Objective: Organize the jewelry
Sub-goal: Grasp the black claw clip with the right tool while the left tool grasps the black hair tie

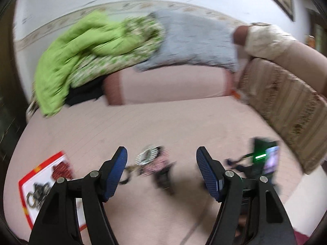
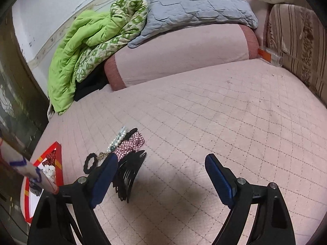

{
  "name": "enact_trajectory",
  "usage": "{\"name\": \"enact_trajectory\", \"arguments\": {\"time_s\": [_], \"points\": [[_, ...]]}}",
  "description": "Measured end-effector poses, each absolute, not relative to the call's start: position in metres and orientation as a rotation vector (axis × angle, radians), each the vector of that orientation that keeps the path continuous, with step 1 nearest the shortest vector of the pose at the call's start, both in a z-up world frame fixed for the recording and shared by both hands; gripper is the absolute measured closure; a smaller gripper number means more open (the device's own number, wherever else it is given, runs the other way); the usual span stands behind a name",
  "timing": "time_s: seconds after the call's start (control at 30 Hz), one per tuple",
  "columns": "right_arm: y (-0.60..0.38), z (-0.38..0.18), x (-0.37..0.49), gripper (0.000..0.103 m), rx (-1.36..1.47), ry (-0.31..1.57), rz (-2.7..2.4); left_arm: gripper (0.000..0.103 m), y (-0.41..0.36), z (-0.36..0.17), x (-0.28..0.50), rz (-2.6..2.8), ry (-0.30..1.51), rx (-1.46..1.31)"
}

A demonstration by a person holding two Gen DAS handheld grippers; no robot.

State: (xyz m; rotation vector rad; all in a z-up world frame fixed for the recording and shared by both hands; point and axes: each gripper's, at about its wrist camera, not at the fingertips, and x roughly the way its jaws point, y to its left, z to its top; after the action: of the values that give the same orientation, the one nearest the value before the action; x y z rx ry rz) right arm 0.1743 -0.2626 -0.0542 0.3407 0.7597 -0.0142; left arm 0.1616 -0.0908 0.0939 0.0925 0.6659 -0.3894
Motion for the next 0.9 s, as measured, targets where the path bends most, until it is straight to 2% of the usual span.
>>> {"name": "enact_trajectory", "arguments": {"time_s": [0.17,0.27,0.3,0.5,0.73,0.9], "points": [[-0.275,-0.051,0.171,0.013,0.369,0.739,-0.036,0.034,-0.132,0.128,0.137,-0.569,0.635,0.089],[-0.286,-0.048,0.168,0.013,0.398,0.719,-0.053,0.033,-0.134,0.125,0.133,-0.605,0.648,0.111],[-0.289,-0.049,0.167,0.014,0.412,0.72,-0.052,0.033,-0.131,0.118,0.137,-0.579,0.653,0.135],[-0.287,-0.064,0.175,0.033,0.459,0.806,0.028,0.033,-0.074,0.05,0.177,-0.405,0.778,0.098],[-0.246,-0.088,0.189,0.033,0.43,0.929,0.168,0.033,-0.006,-0.038,0.202,-0.228,0.9,0.051],[-0.207,-0.1,0.201,0.033,0.362,0.978,0.231,0.033,0.009,-0.073,0.207,-0.185,0.923,0.071]]}}
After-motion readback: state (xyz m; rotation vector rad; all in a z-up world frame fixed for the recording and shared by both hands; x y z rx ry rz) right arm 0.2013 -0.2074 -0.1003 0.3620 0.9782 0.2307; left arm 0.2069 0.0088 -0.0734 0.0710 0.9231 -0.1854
